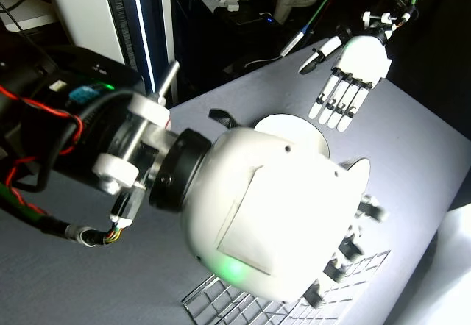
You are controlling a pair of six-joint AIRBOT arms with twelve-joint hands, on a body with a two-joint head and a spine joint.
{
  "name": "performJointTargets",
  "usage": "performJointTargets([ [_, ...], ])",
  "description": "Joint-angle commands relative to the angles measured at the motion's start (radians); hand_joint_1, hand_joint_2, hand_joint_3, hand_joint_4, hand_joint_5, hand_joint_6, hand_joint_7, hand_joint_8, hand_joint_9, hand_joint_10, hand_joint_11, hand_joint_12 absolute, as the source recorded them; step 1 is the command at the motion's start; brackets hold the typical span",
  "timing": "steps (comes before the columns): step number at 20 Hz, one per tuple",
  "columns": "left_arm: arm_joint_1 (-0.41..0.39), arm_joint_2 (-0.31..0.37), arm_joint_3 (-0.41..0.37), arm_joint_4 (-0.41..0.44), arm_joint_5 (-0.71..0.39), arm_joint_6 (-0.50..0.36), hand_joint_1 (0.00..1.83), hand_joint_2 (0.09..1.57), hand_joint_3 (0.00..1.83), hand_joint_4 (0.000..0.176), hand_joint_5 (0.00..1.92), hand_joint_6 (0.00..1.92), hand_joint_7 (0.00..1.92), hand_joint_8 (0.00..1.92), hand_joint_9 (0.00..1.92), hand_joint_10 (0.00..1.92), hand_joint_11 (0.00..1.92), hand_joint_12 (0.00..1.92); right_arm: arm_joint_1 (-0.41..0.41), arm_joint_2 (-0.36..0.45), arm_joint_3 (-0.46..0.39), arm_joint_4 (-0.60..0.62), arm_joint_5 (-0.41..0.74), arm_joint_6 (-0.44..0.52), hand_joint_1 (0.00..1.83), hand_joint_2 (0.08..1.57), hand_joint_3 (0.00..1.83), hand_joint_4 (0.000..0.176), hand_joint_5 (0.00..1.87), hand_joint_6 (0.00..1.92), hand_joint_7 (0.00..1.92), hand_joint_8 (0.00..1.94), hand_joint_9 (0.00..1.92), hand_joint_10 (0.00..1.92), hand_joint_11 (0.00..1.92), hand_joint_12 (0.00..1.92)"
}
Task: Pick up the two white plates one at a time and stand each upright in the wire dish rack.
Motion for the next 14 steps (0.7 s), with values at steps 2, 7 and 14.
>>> performJointTargets([
  [2, -0.006, 0.006, -0.008, -0.078, -0.016, 0.009, 0.0, 1.18, 0.0, 0.0, 0.1, 0.0, 0.06, 0.0, 0.05, 0.01, 0.03, 0.06, -0.006, 0.009, 0.02, 0.017, 0.125, 0.01, 1.39, 1.06, 0.0, 0.0, 1.01, 0.9, 1.12, 0.74, 1.06, 0.93, 0.87, 1.02],
  [7, 0.018, -0.011, -0.022, -0.078, 0.026, 0.01, 0.0, 1.21, 0.0, 0.0, 0.11, 0.0, 0.05, 0.0, 0.03, 0.0, 0.0, 0.07, -0.041, 0.008, 0.051, 0.017, 0.119, 0.01, 1.39, 1.05, 0.0, 0.0, 1.01, 0.9, 1.15, 0.71, 1.05, 0.92, 0.87, 1.01],
  [14, 0.045, -0.028, -0.039, -0.063, 0.086, 0.01, 0.0, 1.19, 0.0, 0.0, 0.05, 0.01, 0.01, 0.01, 0.0, 0.0, 0.0, 0.0, -0.082, -0.018, 0.121, 0.007, 0.12, 0.001, 1.4, 1.06, 0.0, 0.0, 1.0, 0.92, 1.15, 0.72, 1.05, 0.91, 0.86, 1.02],
])
